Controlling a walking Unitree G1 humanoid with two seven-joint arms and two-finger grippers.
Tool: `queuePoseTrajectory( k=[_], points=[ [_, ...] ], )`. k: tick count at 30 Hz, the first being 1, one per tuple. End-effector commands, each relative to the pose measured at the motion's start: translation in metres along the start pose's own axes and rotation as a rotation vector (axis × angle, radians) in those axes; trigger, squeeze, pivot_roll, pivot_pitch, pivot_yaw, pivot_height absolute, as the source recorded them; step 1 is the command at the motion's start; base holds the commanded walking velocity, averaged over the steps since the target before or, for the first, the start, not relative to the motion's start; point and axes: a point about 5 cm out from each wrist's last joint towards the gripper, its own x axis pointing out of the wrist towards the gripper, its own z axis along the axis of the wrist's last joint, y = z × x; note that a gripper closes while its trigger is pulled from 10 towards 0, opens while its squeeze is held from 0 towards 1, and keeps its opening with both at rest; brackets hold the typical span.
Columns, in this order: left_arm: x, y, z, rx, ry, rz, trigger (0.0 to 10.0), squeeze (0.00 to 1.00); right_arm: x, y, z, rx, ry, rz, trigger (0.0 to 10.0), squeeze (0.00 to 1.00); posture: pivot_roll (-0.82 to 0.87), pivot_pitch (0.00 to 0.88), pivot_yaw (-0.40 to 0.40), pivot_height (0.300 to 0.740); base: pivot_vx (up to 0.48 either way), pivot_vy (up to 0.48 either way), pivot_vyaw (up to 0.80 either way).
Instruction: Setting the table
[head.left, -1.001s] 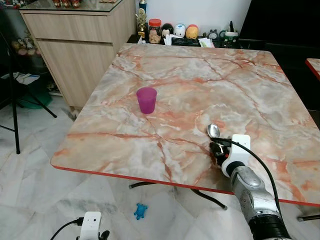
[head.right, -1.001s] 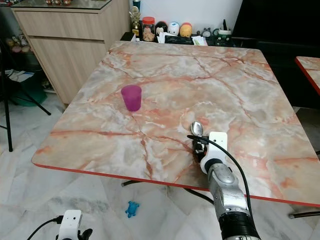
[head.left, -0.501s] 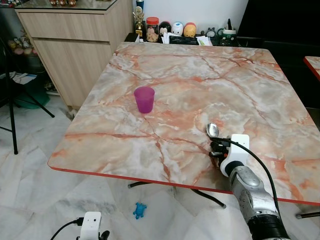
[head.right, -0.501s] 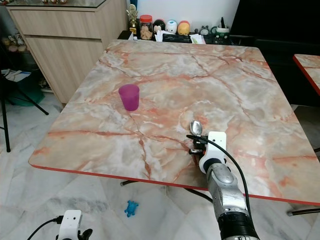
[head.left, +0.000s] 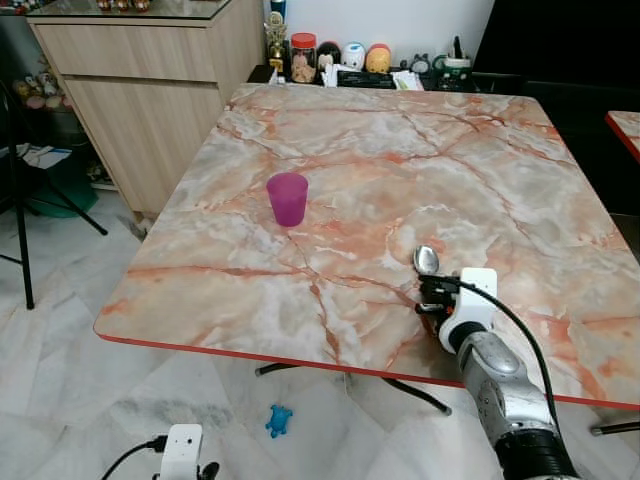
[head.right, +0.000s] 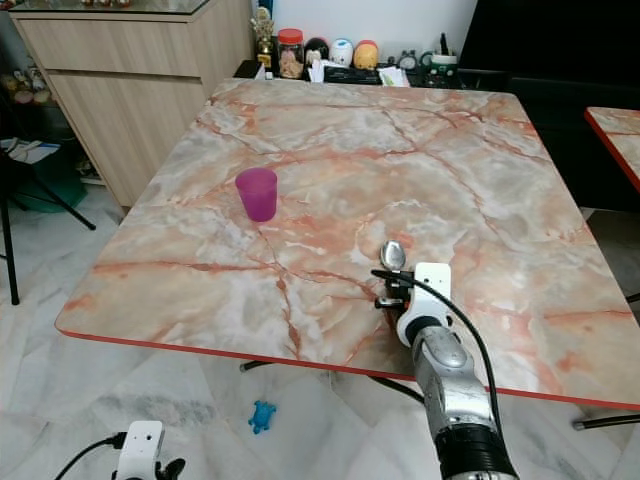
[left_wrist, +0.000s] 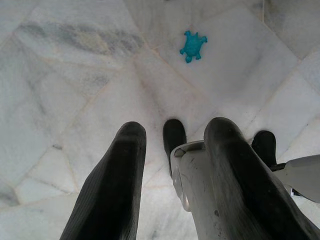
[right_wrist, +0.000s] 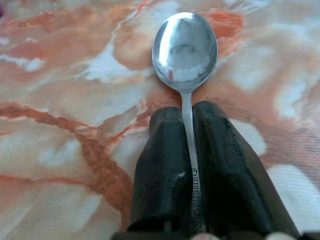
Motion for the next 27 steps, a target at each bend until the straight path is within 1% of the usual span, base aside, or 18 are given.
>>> queuePoseTrajectory(
  k=[1, 3, 4, 5, 6, 7, 8, 9, 10, 12, 18, 20, 22, 23, 24, 25, 26, 27],
  points=[
    [-0.002, 0.000, -0.009, 0.004, 0.040, -0.007, 10.0, 0.00, -0.002, -0.002, -0.002, -0.001, -0.009, -0.021, 10.0, 0.00, -0.01, 0.062, -0.012, 0.740, 0.000, 0.000, 0.00],
    [-0.002, 0.000, -0.009, 0.006, 0.039, -0.006, 10.0, 0.00, -0.004, -0.002, 0.005, -0.007, -0.066, -0.030, 10.0, 0.00, -0.01, 0.061, -0.014, 0.740, 0.000, 0.000, 0.00],
    [-0.002, 0.000, -0.009, 0.006, 0.039, -0.006, 10.0, 0.00, -0.004, -0.002, 0.005, -0.007, -0.066, -0.030, 10.0, 0.00, -0.01, 0.061, -0.014, 0.740, 0.000, 0.000, 0.00],
    [-0.002, 0.000, -0.009, 0.008, 0.038, -0.005, 10.0, 0.00, -0.006, -0.001, 0.009, -0.011, -0.100, -0.031, 10.0, 0.00, -0.01, 0.060, -0.014, 0.740, 0.000, 0.000, 0.00],
    [-0.002, 0.000, -0.009, 0.008, 0.038, -0.005, 10.0, 0.00, -0.006, -0.001, 0.009, -0.011, -0.100, -0.031, 10.0, 0.00, -0.01, 0.060, -0.014, 0.740, 0.000, 0.000, 0.00],
    [-0.002, 0.000, -0.009, 0.010, 0.037, -0.003, 10.0, 0.00, -0.009, 0.000, 0.014, -0.021, -0.145, -0.024, 10.0, 0.00, -0.01, 0.059, -0.014, 0.740, 0.000, 0.000, 0.00],
    [-0.002, 0.000, -0.009, 0.010, 0.037, -0.003, 10.0, 0.00, -0.009, 0.000, 0.014, -0.021, -0.145, -0.024, 10.0, 0.00, -0.01, 0.059, -0.014, 0.740, 0.000, 0.000, 0.00],
    [-0.001, 0.000, -0.008, 0.014, 0.036, -0.001, 10.0, 0.00, -0.012, 0.002, 0.018, -0.021, -0.185, -0.021, 10.0, 0.00, -0.01, 0.058, -0.014, 0.740, 0.000, 0.000, 0.00],
    [-0.001, 0.000, -0.008, 0.014, 0.036, -0.001, 10.0, 0.00, -0.012, 0.002, 0.018, -0.021, -0.185, -0.021, 10.0, 0.00, -0.01, 0.058, -0.014, 0.740, 0.000, 0.000, 0.00],
    [-0.001, 0.000, -0.008, 0.022, 0.034, 0.001, 10.0, 0.00, -0.017, 0.003, 0.023, -0.015, -0.240, -0.010, 10.0, 0.00, -0.01, 0.055, -0.015, 0.740, 0.000, 0.000, 0.00],
    [-0.001, 0.000, -0.007, 0.029, 0.034, 0.002, 10.0, 0.00, -0.022, 0.005, 0.028, -0.009, -0.288, -0.005, 10.0, 0.00, -0.01, 0.047, -0.013, 0.740, 0.000, 0.000, 0.00],
    [-0.001, -0.001, -0.007, 0.036, 0.034, 0.000, 10.0, 0.00, -0.028, 0.002, 0.023, -0.033, -0.308, -0.045, 10.0, 0.00, -0.01, 0.041, -0.019, 0.740, 0.000, 0.000, 0.00],
    [-0.001, -0.001, -0.007, 0.036, 0.033, 0.000, 10.0, 0.00, -0.030, 0.001, 0.022, -0.038, -0.314, -0.055, 10.0, 0.00, -0.01, 0.041, -0.019, 0.740, 0.000, 0.000, 0.00],
    [-0.001, -0.001, -0.007, 0.034, 0.033, 0.000, 10.0, 0.00, -0.035, -0.005, 0.025, -0.049, -0.354, -0.118, 10.0, 0.00, -0.01, 0.042, -0.022, 0.740, 0.000, 0.000, 0.00],
    [-0.001, -0.001, -0.007, 0.034, 0.033, 0.000, 10.0, 0.00, -0.035, -0.005, 0.025, -0.049, -0.354, -0.118, 10.0, 0.00, -0.01, 0.042, -0.022, 0.740, 0.000, 0.000, 0.00],
    [-0.001, -0.001, -0.007, 0.032, 0.031, 0.002, 10.0, 0.00, -0.053, -0.024, 0.032, -0.066, -0.432, -0.278, 10.0, 0.00, -0.01, 0.045, -0.021, 0.740, 0.000, 0.000, 0.00],
    [-0.001, -0.001, -0.007, 0.032, 0.031, 0.002, 10.0, 0.00, -0.053, -0.024, 0.032, -0.066, -0.432, -0.278, 10.0, 0.00, -0.01, 0.045, -0.021, 0.740, 0.000, 0.000, 0.00],
    [-0.001, 0.000, -0.007, 0.033, 0.032, 0.004, 10.0, 0.00, -0.069, -0.038, 0.035, -0.110, -0.475, -0.395, 10.0, 0.00, -0.01, 0.047, -0.021, 0.740, 0.000, 0.000, 0.00]
  ],
)
